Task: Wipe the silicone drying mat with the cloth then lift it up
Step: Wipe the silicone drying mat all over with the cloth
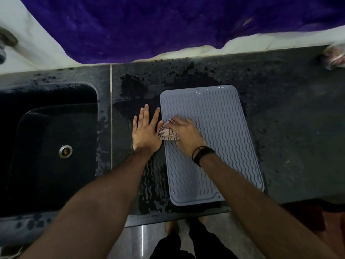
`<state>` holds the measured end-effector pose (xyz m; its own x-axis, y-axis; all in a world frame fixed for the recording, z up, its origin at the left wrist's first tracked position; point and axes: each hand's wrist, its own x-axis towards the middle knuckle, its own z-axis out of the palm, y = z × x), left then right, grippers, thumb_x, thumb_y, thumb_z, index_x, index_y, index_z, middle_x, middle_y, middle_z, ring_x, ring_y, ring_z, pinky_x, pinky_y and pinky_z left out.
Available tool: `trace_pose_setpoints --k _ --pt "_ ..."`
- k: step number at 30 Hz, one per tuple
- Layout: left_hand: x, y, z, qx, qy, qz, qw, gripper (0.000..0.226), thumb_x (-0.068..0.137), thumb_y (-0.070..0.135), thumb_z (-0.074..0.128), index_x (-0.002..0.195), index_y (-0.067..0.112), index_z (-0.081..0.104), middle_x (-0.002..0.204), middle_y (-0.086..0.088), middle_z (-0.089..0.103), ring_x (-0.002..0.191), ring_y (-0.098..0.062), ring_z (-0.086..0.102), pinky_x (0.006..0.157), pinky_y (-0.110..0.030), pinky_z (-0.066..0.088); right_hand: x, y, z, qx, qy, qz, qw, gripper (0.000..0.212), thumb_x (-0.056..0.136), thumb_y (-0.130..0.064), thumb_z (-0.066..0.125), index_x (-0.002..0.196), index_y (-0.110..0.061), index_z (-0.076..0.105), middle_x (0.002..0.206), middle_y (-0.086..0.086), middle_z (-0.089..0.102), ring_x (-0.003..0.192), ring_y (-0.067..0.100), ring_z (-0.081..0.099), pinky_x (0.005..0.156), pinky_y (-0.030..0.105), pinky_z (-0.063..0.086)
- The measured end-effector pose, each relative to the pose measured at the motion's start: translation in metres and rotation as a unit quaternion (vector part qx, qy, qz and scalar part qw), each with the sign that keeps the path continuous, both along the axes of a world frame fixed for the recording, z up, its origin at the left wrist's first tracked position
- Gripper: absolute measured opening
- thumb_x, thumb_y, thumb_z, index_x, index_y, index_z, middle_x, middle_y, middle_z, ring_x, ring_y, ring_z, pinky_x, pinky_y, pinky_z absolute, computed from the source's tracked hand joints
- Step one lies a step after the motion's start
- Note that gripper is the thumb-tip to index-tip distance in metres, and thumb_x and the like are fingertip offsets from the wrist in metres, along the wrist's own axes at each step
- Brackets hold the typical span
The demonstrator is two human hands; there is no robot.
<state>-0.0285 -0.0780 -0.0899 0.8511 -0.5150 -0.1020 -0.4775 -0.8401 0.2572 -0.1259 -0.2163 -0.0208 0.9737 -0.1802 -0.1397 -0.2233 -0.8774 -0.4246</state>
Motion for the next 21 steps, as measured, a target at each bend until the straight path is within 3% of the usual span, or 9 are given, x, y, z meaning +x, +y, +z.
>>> trace_pose_setpoints --k 8,12,15,18,21 --pt "0.001 -0.002 -0.002 -0.022 0.005 0.015 1.0 0.058 0.107 0.053 0.016 0.162 0.034 0.014 0.171 -0.003 -0.001 0.157 -0.019 -0.005 0.127 -0.046 0.0 -0.067 0.009 -0.006 -0.018 0.003 0.083 0.996 0.056 0.077 -0.003 0.065 0.129 -0.023 0.058 0.146 0.001 0.046 0.121 0.028 0.045 0.107 0.039 0.041" --pt "0.002 -0.003 0.002 -0.024 0.005 0.017 1.0 0.058 0.107 0.054 0.015 0.162 0.035 0.014 0.171 -0.003 -0.003 0.157 -0.018 -0.006 0.127 -0.045 -0.001 -0.076 0.003 -0.003 0.061 0.027 0.06 0.996 0.064 0.071 0.001 0.063 0.13 -0.023 0.058 0.141 -0.002 0.053 0.121 0.023 0.048 0.107 0.031 0.036" --pt "-0.003 0.0 0.0 -0.021 0.003 0.008 1.0 0.057 0.107 0.051 0.017 0.162 0.035 0.013 0.171 -0.003 -0.003 0.157 -0.019 -0.006 0.127 -0.046 0.001 -0.04 -0.008 0.003 0.099 -0.012 -0.009 0.995 0.057 0.076 0.003 0.061 0.127 -0.022 0.059 0.132 -0.001 0.06 0.122 0.018 0.053 0.108 0.023 0.028" --pt "-0.001 -0.001 0.001 -0.017 0.003 0.011 1.0 0.055 0.108 0.047 0.025 0.161 0.035 0.019 0.171 -0.002 -0.002 0.157 -0.019 -0.005 0.126 -0.047 0.005 0.028 -0.025 0.011 0.069 -0.055 -0.042 0.995 0.054 0.078 0.001 0.061 0.128 -0.02 0.058 0.132 0.002 0.06 0.123 0.021 0.052 0.11 0.03 0.032" --pt "0.0 -0.003 0.001 -0.016 0.001 0.018 1.0 0.055 0.108 0.048 0.025 0.16 0.031 0.027 0.171 -0.002 0.001 0.157 -0.018 -0.004 0.127 -0.045 0.003 0.087 -0.038 0.009 0.032 -0.01 -0.005 0.999 0.054 0.082 -0.001 0.055 0.133 -0.019 0.054 0.136 0.004 0.057 0.128 0.027 0.047 0.113 0.038 0.034"
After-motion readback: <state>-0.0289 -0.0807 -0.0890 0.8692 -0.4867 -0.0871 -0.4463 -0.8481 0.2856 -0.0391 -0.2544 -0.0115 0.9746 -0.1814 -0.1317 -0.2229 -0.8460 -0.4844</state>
